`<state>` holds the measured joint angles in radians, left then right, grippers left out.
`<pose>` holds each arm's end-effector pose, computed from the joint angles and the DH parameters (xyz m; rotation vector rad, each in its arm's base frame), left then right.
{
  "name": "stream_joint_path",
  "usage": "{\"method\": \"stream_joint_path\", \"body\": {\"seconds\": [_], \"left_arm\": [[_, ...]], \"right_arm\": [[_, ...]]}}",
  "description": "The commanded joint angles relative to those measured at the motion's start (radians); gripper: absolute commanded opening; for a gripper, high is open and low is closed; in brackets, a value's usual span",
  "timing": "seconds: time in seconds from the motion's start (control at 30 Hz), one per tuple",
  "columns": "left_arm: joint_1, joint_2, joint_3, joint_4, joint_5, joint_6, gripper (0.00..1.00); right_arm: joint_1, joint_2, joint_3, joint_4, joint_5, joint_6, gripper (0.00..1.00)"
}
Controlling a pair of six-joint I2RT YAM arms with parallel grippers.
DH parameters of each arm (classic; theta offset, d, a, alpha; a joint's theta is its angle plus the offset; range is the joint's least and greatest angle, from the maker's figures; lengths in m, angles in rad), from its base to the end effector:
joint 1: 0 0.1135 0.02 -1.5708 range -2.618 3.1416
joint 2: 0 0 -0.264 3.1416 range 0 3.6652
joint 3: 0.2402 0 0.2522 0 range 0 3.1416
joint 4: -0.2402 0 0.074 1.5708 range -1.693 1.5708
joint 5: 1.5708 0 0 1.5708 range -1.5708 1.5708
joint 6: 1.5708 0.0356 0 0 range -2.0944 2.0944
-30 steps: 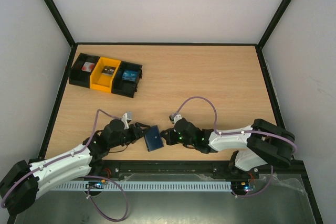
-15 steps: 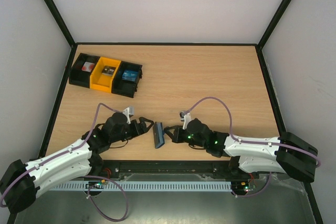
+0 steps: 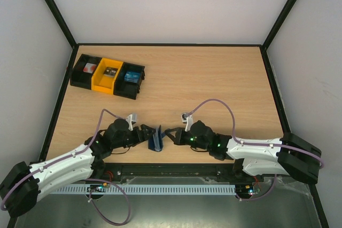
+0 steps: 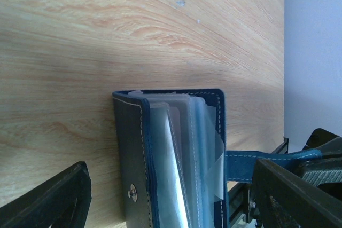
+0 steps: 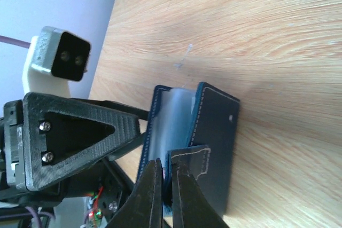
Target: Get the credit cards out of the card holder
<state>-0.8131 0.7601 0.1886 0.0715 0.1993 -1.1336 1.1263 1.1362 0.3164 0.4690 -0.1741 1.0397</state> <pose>0.1067 -0.1230 0.1612 -0.2397 2.3654 -1.2975 0.0900 0.2033 0.1774 -0.2373 2.2689 1.4990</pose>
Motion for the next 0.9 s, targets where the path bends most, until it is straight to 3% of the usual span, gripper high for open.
{"method": "stream_joint_path", "body": {"seconds": [0.0,0.43,0.47,0.6,0.7,0.87], "left_arm": [[0.002,-0.001,-0.001,-0.029,-0.033,0.009,0.71],[0.002,0.034,-0.024,0.047,-0.005,-0.002,0.29],[0.002,0.033,-0.027,0.066,0.011,0.001,0.17],[0.002,0.030,-0.025,0.084,0.029,-0.002,0.04],[0.002,0.028,-0.027,0.091,0.032,-0.002,0.03],[0.002,0.037,-0.025,0.094,0.023,0.002,0.03]], "right_arm": [[0.000,-0.049,-0.038,-0.063,0.093,-0.005,0.02],[0.000,-0.093,-0.138,-0.114,0.180,0.023,0.04],[0.000,-0.086,-0.138,-0.133,0.190,0.021,0.13],[0.000,-0.106,-0.089,-0.242,0.206,-0.005,0.30],[0.000,-0.159,-0.036,-0.366,0.219,-0.036,0.40],[0.000,-0.258,0.038,-0.467,0.211,-0.065,0.46]]}}
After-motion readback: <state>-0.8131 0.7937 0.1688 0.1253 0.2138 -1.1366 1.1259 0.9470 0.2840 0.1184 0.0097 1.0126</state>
